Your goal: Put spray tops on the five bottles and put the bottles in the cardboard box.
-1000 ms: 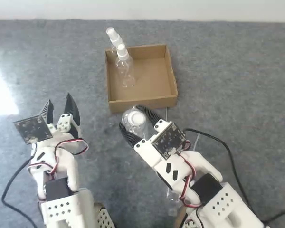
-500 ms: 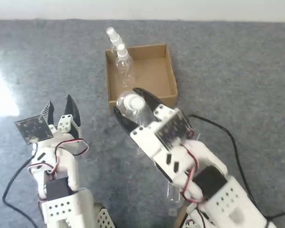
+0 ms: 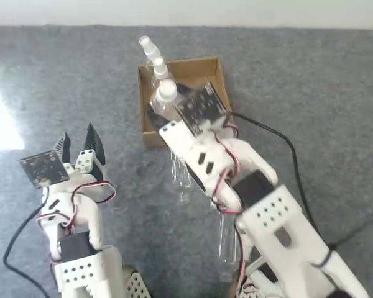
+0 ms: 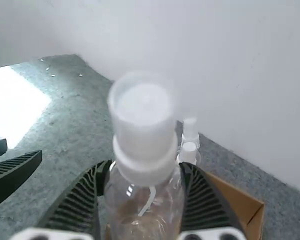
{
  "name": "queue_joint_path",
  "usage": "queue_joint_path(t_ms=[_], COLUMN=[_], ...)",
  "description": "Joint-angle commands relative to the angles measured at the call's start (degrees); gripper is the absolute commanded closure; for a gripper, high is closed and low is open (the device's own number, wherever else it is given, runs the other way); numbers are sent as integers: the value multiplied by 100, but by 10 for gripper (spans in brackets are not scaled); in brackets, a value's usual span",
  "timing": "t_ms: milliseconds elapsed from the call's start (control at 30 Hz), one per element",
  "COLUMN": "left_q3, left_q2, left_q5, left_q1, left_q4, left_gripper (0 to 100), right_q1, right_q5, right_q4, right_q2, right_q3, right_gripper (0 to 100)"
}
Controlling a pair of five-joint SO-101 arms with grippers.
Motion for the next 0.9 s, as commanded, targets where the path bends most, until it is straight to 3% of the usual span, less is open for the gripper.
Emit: queue_joint_path(t_ms=[0,233,467,867], left_q3=[-75,-75,-75,-75], left_q2=[35,35,35,35], left_q5=[53,53,53,53], left_q1=[-18,-18,-18,-26], left_q4=[-176,-176,-185,-185], left_gripper=[819,819,819,819], right_q1=[75,154,391,505], right_q5=[-26,-53,-738,-765], right_q4=[-66,-321,-1086,-1956], right_q2=[418,1376,1982,3046], right_q3=[-809,-1301,-1301,-1301], right_gripper=[991,991,991,991])
